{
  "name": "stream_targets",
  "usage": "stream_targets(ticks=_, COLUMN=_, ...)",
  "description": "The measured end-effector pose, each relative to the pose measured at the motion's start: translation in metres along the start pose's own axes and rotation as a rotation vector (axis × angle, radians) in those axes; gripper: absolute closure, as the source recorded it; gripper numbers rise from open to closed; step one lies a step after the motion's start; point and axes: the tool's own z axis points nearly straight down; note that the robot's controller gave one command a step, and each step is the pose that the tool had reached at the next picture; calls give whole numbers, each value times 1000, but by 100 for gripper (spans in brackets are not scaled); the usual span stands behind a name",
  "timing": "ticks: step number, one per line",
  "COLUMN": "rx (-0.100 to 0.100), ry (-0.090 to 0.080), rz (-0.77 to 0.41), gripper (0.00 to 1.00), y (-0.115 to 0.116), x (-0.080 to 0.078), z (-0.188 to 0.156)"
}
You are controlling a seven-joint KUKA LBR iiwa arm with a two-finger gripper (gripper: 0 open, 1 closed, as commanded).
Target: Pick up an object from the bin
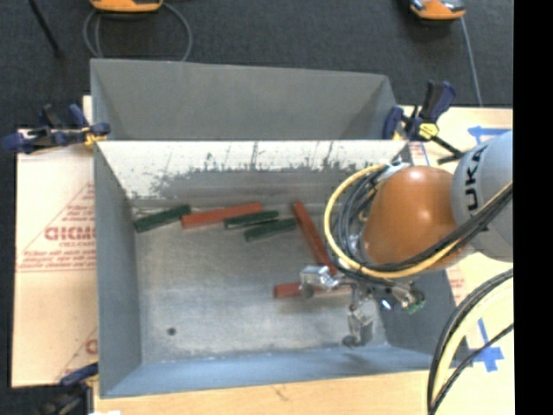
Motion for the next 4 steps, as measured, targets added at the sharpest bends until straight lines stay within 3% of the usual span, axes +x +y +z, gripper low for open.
stream_targets(ticks=1, rx=8, ry=-10, rz=70, gripper=0, y=-43, x=-82, z=36)
stream_targets(ticks=2, rx=7, ry=-7, rz=70, gripper=100, y=-42, x=-81, z=35)
stream_targets(ticks=3, rx=11, ry=-13, rz=-200, gripper=100, y=-38, x=-135, z=3)
stream_targets(ticks=4, rx=14, ry=-14, rz=-225, gripper=100, y=-33, x=-144, z=-108)
